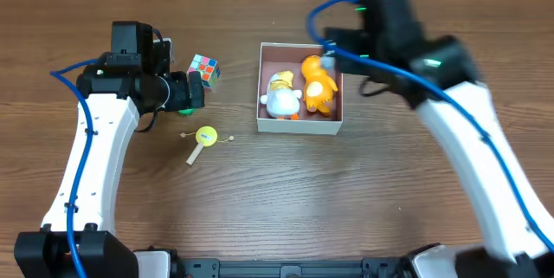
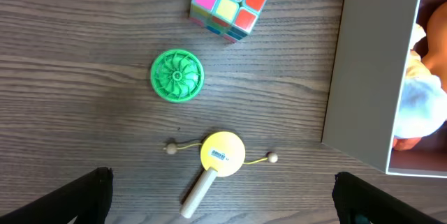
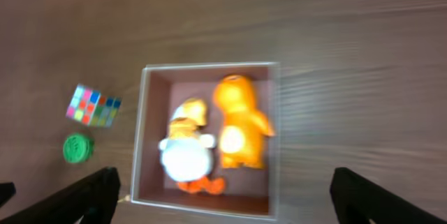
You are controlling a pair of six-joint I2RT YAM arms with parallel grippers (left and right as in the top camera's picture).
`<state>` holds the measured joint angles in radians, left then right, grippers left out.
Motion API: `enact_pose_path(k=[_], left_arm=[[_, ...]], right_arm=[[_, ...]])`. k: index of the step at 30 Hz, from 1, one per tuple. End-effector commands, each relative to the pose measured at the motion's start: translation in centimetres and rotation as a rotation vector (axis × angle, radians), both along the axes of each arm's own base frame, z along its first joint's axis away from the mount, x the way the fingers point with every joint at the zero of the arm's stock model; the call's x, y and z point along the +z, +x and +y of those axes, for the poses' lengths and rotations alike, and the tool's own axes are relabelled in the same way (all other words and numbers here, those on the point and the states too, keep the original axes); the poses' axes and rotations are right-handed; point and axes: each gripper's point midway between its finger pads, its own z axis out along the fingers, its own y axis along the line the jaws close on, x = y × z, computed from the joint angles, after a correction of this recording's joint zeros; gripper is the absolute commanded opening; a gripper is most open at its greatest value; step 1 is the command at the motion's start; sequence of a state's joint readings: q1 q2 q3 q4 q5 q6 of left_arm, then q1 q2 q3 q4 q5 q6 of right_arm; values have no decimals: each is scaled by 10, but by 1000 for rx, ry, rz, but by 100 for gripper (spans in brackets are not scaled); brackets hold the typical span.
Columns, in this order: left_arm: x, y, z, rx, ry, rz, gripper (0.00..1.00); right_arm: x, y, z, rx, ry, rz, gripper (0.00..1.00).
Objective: Pack container
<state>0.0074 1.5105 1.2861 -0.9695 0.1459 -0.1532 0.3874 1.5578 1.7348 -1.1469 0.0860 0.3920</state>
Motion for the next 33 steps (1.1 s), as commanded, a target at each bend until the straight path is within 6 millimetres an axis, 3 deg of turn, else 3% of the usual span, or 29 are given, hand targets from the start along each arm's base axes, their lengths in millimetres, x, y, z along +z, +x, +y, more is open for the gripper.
enact_pose_path(k=[1,6,9,13,18,22,28,33], left_arm=[[8,11,0,1,-11,-40,100],[16,19,-16,-16,-110,-80,100],[25,38,-16,-44,-95,-164,100],[22,63,-7,-57,-31,-173,100],[-2,100,-1,-153,45,-86,100],[-33,124,-1,-297,90,-17,100],[-92,123,14,-353,246,133,100],[-99,136,-1,-379,262,93,100]], right_arm=[[25,-13,-58,-132,29,-15,100],[5,-41,-126,-308,132,172,100],[-8,-48,-147,-379,138,241,100],[-13,-51,-149,-386,136,258,100],[-13,-51,-149,-386,137,260,100],[-13,-51,-149,-386,136,260,100],[-13,-51,-150,-388,133,259,100],[-13,-51,-150,-388,133,259,100]])
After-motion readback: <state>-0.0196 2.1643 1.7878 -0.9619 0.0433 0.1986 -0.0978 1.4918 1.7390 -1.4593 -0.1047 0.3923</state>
